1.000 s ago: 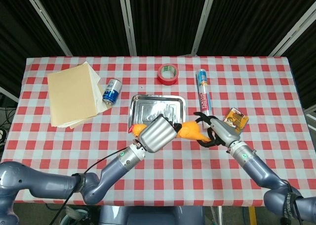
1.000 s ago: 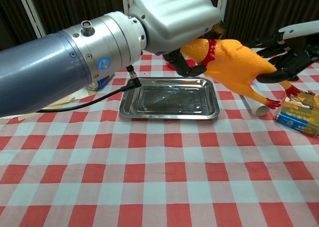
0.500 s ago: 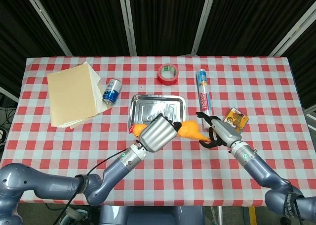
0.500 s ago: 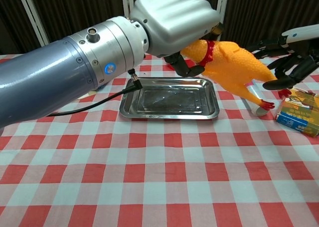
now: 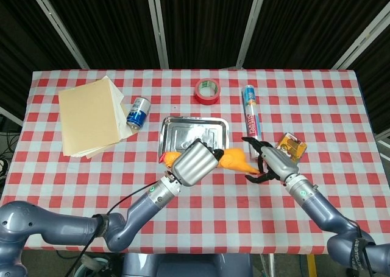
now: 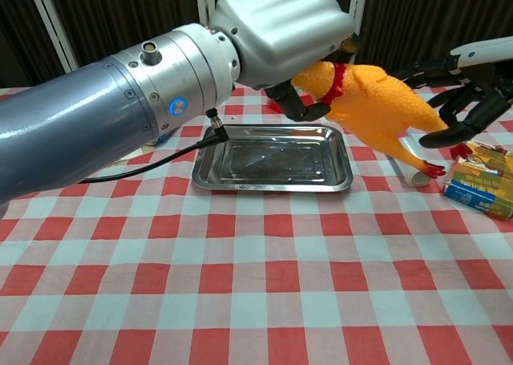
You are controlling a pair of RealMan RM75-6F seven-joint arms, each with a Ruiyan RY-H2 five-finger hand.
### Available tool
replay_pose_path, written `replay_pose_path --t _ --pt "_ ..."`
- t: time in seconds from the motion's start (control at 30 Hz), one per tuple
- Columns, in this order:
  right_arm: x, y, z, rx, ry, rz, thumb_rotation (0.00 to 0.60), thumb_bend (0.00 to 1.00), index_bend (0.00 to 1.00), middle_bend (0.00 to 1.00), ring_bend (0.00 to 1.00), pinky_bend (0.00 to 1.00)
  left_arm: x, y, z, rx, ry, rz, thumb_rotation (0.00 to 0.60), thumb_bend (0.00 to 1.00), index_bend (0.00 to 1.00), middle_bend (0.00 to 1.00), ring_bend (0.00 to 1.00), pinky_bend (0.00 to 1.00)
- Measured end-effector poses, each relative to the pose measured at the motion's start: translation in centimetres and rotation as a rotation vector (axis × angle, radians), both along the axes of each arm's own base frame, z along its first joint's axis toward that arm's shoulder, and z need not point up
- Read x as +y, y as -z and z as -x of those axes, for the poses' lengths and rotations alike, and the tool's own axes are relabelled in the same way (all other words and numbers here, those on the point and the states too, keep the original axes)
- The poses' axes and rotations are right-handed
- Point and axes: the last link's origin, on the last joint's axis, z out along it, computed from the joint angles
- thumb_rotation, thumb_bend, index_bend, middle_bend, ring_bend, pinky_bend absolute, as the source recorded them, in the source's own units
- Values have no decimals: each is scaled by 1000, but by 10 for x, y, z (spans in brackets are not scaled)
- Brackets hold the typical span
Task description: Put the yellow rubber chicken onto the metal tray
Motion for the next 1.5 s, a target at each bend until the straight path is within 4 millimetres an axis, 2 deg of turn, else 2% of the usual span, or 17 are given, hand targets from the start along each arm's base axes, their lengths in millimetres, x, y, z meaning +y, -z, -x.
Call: replay_pose_path --t 0.07,0.17,0.3,0.4,0.47,0.57,0.77,1.0,1.07,1.1,1.17,1.2,1.27,1.33,1.4,1.5 --pt "0 1 -2 -7 -4 1 600 290 84 89 93 0 -1 0 -2 -3 4 -2 600 753 757 832 774 817" --pt "0 2 -4 -11 -6 5 600 291 196 198 243 2 -1 0 -4 -8 9 -4 600 753 756 832 774 817" --pt "-2 4 -5 -20 6 10 600 291 349 307 357 48 -2 1 -5 -12 10 -6 600 754 756 832 774 817" --pt "-3 6 -6 -28 18 20 600 298 579 469 528 219 -3 3 -5 -7 10 -2 600 753 757 832 774 817" --pt "-5 6 -6 -42 30 37 600 337 741 580 653 344 -4 4 -5 -5 10 1 600 753 757 832 774 817" --pt "-9 5 -6 -55 43 77 600 383 861 656 735 428 -4 4 -4 -9 6 4 600 753 756 831 774 817" --pt "-11 7 -5 -55 67 112 600 416 999 765 841 501 -2 1 -3 -15 1 5 600 753 756 830 774 817" --pt "-12 9 -6 -48 68 114 600 434 1000 818 884 522 -3 1 -3 -13 3 12 600 751 756 829 774 817" --pt "-12 8 -6 -45 67 117 600 433 953 799 829 511 -3 1 -3 -14 2 12 600 751 756 829 774 817" --pt "-11 8 -6 -44 67 118 600 433 872 756 759 482 -3 1 -3 -15 2 12 600 751 756 828 774 817" --pt "-10 8 -6 -38 63 115 600 431 596 585 554 348 -3 0 -3 -16 1 12 600 751 756 828 774 817" --pt "-10 9 -6 -34 60 110 600 419 501 516 481 293 -3 0 -2 -16 1 11 600 751 756 828 774 817" --pt "-8 9 -5 -22 49 94 600 338 218 311 269 146 -2 -1 -2 -18 2 10 600 751 756 828 774 817" --pt "-6 9 -5 -11 36 73 600 255 61 185 145 83 -2 -2 -2 -20 1 9 600 750 755 827 774 817" --pt "-5 8 -5 -3 23 56 600 197 5 101 67 60 -2 -3 -2 -22 1 9 600 750 755 827 774 817" --pt "-4 5 -5 -5 9 43 600 146 0 33 8 41 -2 -4 -1 -23 3 8 600 750 755 827 774 817"
